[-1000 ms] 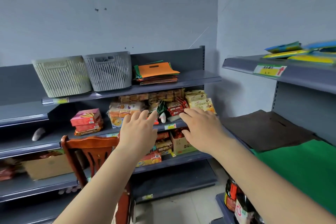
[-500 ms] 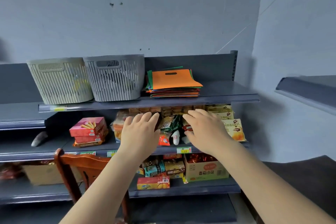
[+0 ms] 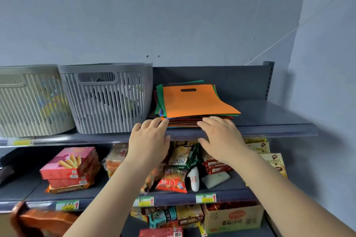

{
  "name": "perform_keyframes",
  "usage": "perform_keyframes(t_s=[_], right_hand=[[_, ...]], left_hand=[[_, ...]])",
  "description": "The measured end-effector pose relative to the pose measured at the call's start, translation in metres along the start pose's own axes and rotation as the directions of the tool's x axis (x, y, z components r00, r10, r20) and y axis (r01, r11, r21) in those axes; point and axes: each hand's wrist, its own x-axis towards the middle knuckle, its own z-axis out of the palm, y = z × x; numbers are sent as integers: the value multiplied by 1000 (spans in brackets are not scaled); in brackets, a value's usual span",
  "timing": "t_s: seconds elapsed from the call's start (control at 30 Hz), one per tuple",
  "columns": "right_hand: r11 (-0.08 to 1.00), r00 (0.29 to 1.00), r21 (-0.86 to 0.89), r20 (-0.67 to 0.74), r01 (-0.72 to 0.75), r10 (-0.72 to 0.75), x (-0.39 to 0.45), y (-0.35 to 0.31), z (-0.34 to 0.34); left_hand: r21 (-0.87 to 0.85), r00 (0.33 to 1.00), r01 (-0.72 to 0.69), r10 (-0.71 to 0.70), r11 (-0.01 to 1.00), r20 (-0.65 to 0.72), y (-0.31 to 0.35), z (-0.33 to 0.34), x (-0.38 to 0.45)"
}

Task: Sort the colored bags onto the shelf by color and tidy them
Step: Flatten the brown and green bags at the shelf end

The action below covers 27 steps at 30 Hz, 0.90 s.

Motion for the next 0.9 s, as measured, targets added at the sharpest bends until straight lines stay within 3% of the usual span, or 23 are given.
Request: perform_keyframes(t_s=[0.4, 0.57, 0.8, 0.9], right_hand=[[1000, 995, 0, 98, -31, 31, 108, 30, 32], [996, 990, 47, 122, 70, -75, 122, 50, 34], [972, 999, 232, -7, 36, -35, 131, 78, 45], [953, 990, 303, -126, -21, 62, 137, 90, 51]], left_hand=[[-103, 997, -36, 28, 994, -73, -39, 52, 72], [-245, 998, 35, -45, 969, -36, -40, 62, 93], [-321, 987, 124, -151, 939, -61, -34, 66, 107], [-340, 982, 154, -182, 928, -52, -30, 69, 112]])
